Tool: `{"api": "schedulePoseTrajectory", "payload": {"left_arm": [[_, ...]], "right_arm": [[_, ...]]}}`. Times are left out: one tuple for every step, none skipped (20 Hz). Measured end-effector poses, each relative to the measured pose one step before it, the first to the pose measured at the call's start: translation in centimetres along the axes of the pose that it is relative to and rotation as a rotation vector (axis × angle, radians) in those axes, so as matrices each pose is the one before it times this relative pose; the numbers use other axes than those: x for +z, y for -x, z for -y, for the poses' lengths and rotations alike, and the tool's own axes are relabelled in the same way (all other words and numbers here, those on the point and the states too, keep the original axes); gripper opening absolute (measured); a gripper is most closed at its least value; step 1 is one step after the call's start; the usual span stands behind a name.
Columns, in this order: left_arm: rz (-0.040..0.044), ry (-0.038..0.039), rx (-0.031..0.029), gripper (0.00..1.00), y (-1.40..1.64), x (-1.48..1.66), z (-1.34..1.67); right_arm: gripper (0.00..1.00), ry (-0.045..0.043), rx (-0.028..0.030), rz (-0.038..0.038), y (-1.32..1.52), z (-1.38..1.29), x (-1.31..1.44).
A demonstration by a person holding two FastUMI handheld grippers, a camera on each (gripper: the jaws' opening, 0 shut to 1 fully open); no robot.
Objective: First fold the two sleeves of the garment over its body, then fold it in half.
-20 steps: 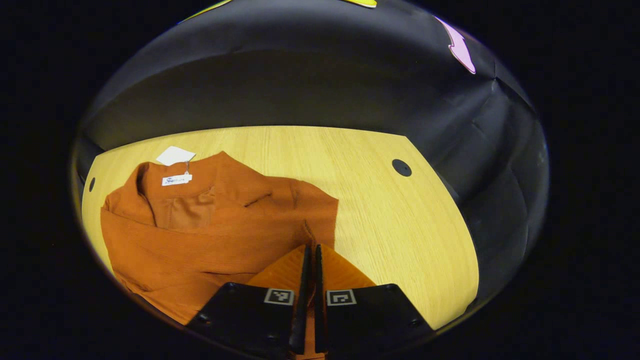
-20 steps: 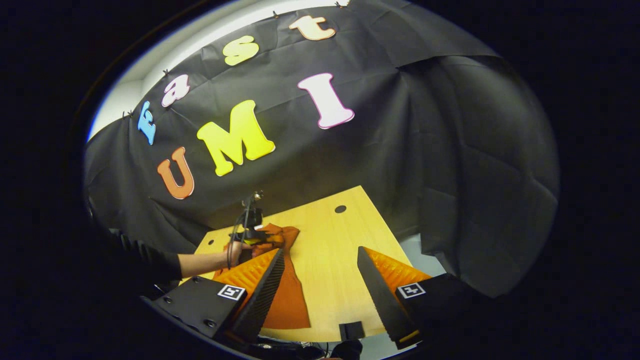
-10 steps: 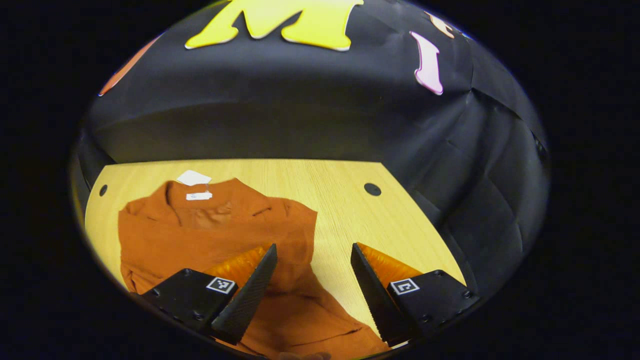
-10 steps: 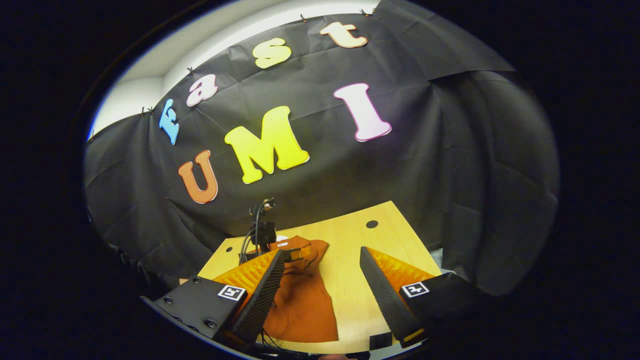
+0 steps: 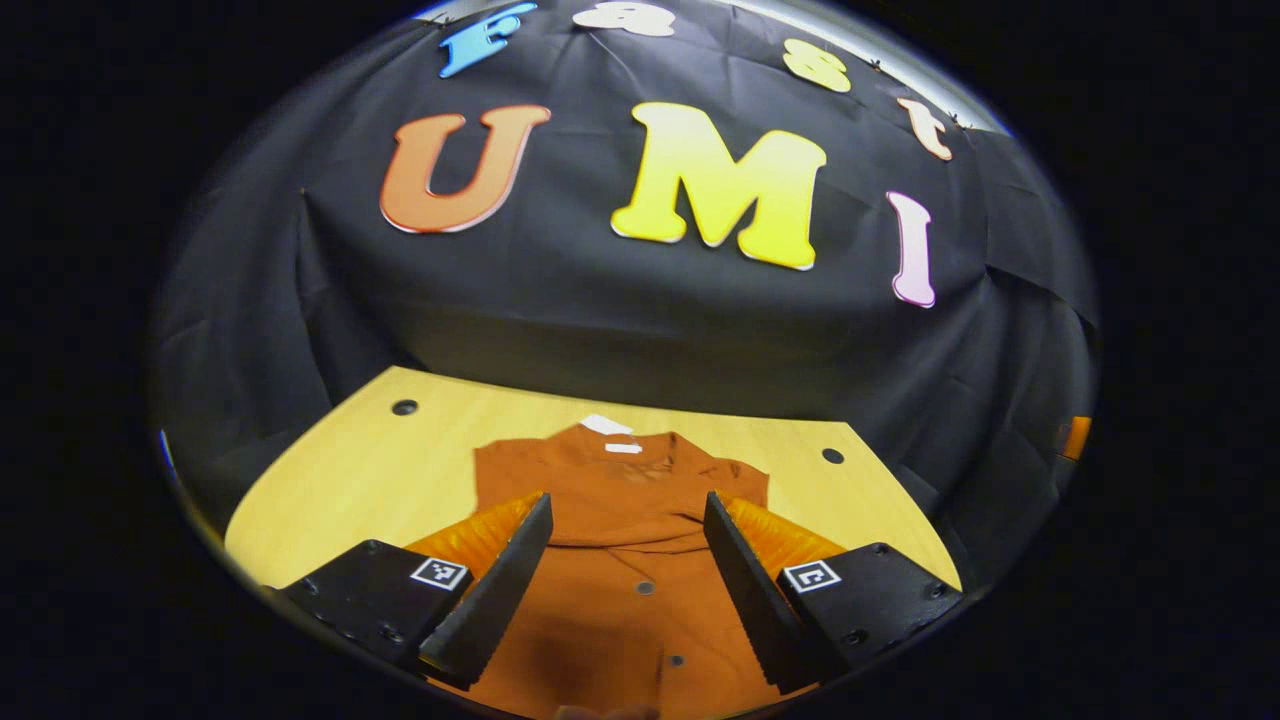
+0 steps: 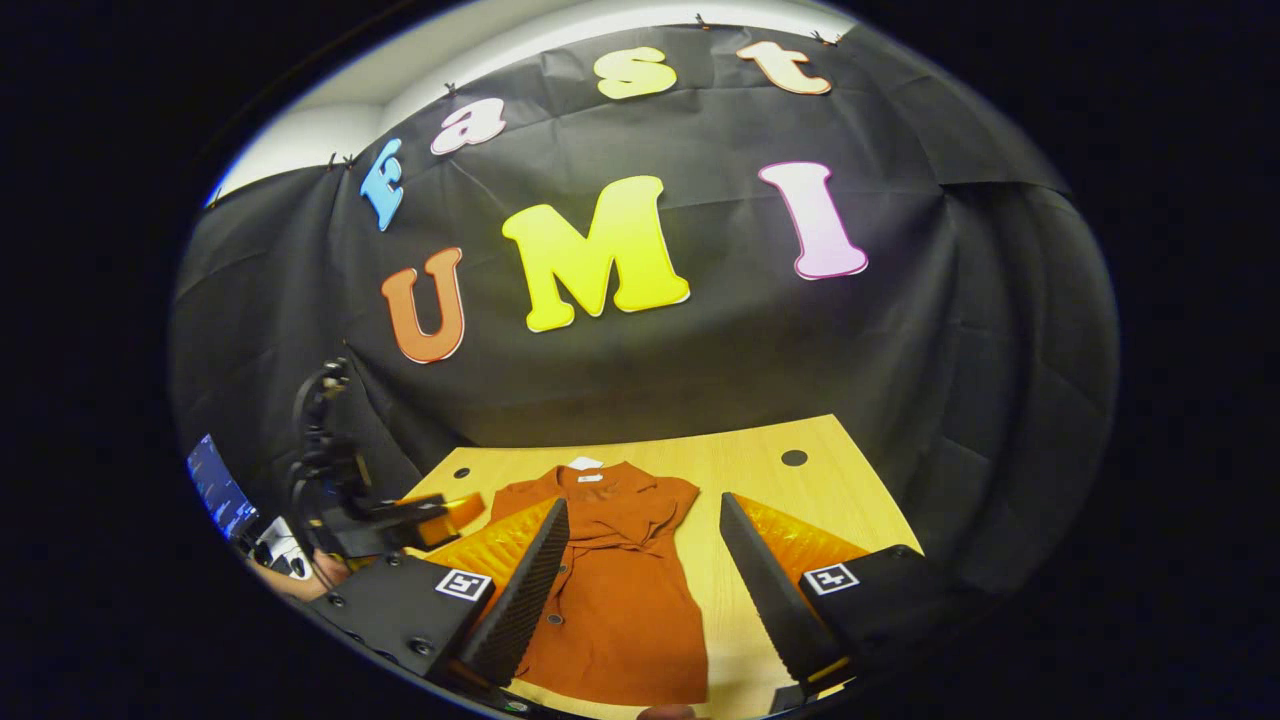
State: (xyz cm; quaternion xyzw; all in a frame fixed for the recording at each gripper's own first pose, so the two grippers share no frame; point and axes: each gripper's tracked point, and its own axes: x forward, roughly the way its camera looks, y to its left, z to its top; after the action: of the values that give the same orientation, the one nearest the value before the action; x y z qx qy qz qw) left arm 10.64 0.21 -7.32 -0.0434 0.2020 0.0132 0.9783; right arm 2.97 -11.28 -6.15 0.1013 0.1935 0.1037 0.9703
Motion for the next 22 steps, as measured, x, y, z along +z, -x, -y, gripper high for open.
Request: {"api": "schedulePoseTrajectory", "payload": {"left_arm": [[0.01258, -0.00816, 0.01838, 0.98, 2.185, -0.066, -2.129], [0.01904, -0.00794, 0.00609, 0.99, 1.106, 0.650, -1.025], [0.02119, -0.01362, 0.00496, 0.99, 1.103, 0.137, -0.968], [0.01905, -0.01706, 0.00338, 0.98, 0.896, 0.207, -0.860], [0.01391, -0.01468, -0.00057, 0.99, 0.732, -0.028, -0.928], [0.00960, -0.00480, -0.00344, 0.98, 0.616, -0.037, -0.736], [0.00036, 0.00035, -0.00344, 0.98, 0.448, -0.236, -0.608], [-0.00435, -0.00295, 0.00165, 0.98, 0.264, -0.470, -0.778], [-0.00664, -0.00122, -0.00191, 0.98, 0.180, -0.546, -0.587], [-0.01070, 0.00385, -0.00896, 0.98, 0.080, -0.570, -0.469], [-0.01297, 0.00711, -0.01990, 0.98, -0.007, -0.665, -0.371], [-0.03554, 0.01894, -0.04815, 0.98, 0.104, -1.549, -0.042], [-0.05413, 0.01840, -0.03556, 0.98, 0.003, -1.670, -0.196], [-0.06159, 0.01643, -0.01968, 0.98, -0.088, -2.008, -0.685], [-0.05129, 0.01594, -0.01051, 0.99, 0.125, -1.861, -0.946], [-0.04267, 0.01382, -0.00428, 0.99, 0.298, -1.763, -1.097], [-0.04099, 0.01188, -0.00030, 0.99, 0.256, -1.801, -1.212], [-0.04176, 0.01039, 0.00661, 0.99, 0.104, -1.784, -1.338], [-0.04749, 0.01021, -0.01031, 0.99, 0.187, -1.818, -1.017], [-0.03955, 0.01007, -0.00697, 0.99, 0.445, -1.768, -0.996], [-0.04408, 0.01296, -0.00910, 0.99, 0.380, -1.905, -0.977], [-0.03434, 0.02034, -0.00900, 0.99, 0.181, -1.348, -0.841]], "right_arm": [[0.97, -0.00009, -0.00094, -0.00598, -0.392, -0.888, -0.556], [0.98, -0.00136, 0.00291, -0.01019, -0.312, -0.856, -0.741], [0.98, -0.00174, -0.00011, -0.01091, -0.220, -0.717, -0.807], [0.98, 0.00177, -0.00121, -0.01101, -0.216, -0.484, -0.846], [0.98, 0.00544, -0.00809, -0.01139, -0.124, -0.363, -0.826], [0.98, 0.00506, -0.01207, -0.01091, -0.055, -0.167, -0.687], [0.98, 0.00110, -0.01011, -0.00961, 0.001, -0.122, -0.587], [0.98, -0.00392, -0.00819, -0.01043, 0.178, -0.120, -0.725], [0.98, -0.00362, -0.01285, -0.00845, 0.158, 0.050, -0.552], [0.98, 0.00099, -0.00755, -0.00888, 0.020, 0.035, -0.593], [0.93, 0.00716, -0.01009, -0.01412, 0.127, 0.251, -0.731], [0.98, 0.01234, -0.01748, -0.02397, 0.079, 0.644, -1.251], [0.98, 0.00328, -0.00902, -0.02837, -0.086, 0.578, -1.194], [0.98, -0.00570, -0.00336, -0.03501, -0.027, 0.615, -1.402], [0.98, -0.00728, -0.00487, -0.03954, -0.041, 0.752, -1.568], [0.98, -0.00453, -0.00569, -0.03571, -0.096, 0.808, -1.532], [0.98, -0.00250, -0.00951, -0.03570, -0.032, 0.959, -1.548], [0.98, -0.00762, 0.00018, -0.03240, 0.058, 0.850, -1.558], [0.98, 0.00056, -0.00707, -0.03777, 0.145, 0.864, -1.761], [0.98, 0.00525, -0.01394, -0.03704, -0.089, 1.032, -1.524], [0.98, 0.00441, -0.01212, -0.03362, -0.210, 0.959, -1.542], [0.98, -0.00050, -0.01053, -0.03281, -0.288, 0.863, -1.335]]}}
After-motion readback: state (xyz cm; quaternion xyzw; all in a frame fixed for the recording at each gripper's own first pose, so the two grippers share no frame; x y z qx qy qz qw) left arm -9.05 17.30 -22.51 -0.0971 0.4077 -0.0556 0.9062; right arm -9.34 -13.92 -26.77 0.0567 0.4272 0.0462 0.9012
